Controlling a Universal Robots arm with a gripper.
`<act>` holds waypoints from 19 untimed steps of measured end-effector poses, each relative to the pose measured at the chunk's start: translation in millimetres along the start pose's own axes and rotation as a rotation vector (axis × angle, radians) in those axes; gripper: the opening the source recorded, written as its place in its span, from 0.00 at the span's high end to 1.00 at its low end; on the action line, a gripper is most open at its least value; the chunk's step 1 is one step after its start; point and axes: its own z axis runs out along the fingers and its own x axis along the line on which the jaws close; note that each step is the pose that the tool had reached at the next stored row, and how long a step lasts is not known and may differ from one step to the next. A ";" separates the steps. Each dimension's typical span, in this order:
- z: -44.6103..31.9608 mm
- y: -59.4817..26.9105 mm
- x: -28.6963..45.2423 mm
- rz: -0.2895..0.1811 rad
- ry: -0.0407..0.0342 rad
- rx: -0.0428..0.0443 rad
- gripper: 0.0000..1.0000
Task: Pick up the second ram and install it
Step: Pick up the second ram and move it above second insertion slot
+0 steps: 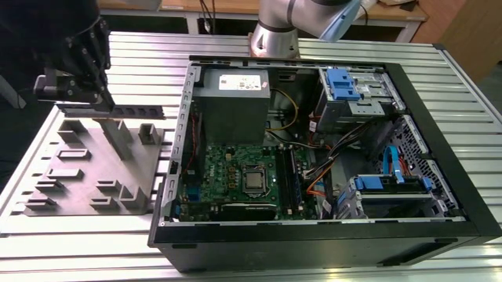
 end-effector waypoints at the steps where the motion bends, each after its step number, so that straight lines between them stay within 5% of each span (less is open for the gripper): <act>1: -0.1 -2.9 0.0 0.000 -0.0001 -0.0001 0.92; 19: -3.5 -58.4 -0.8 0.000 0.0000 -0.0022 0.92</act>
